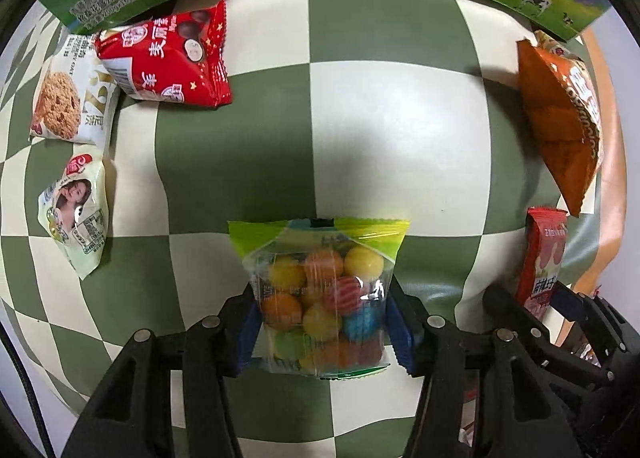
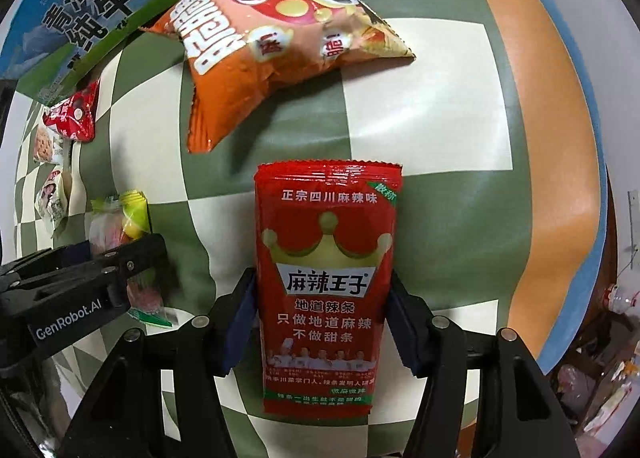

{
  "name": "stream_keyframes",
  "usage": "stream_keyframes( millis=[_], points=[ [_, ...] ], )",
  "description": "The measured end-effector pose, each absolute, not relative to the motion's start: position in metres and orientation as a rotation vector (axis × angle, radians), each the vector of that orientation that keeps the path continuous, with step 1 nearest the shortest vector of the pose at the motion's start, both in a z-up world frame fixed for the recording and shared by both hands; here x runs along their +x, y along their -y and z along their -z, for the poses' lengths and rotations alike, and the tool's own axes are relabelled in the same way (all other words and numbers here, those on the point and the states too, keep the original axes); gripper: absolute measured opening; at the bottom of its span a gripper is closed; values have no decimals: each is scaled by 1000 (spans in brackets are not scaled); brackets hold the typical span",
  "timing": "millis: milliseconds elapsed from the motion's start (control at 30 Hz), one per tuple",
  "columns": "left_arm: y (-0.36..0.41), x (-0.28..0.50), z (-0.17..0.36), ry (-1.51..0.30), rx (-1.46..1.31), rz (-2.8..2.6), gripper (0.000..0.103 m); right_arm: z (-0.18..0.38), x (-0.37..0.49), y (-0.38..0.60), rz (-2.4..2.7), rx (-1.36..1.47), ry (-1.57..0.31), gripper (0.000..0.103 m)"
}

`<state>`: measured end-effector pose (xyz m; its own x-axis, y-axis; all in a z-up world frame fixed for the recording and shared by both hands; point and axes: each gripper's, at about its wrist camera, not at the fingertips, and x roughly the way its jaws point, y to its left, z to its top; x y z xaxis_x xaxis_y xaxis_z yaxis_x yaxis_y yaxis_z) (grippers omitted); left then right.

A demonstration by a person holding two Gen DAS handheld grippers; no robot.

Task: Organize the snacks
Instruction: 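Carry both packets into the cardboard box and open both grippers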

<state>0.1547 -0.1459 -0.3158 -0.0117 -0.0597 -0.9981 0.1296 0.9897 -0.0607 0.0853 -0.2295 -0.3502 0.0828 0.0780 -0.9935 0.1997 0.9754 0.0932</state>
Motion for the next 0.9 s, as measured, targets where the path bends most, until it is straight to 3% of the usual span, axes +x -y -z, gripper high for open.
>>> stream_keyframes(
  millis=[333,433,700,900],
  points=[
    [122,151,282,-1556,13,192,46,311,84,246,57,270,-1455,51],
    [120,152,249,-1519,-28,233,46,289,72,256,8,320,-1436,50],
    [118,202,130,-1338,-174,338,46,166,87,267,-115,358,-1262,50],
    [130,282,100,-1289,-176,300,46,86,158,280,-86,306,-1071,50]
  ],
)
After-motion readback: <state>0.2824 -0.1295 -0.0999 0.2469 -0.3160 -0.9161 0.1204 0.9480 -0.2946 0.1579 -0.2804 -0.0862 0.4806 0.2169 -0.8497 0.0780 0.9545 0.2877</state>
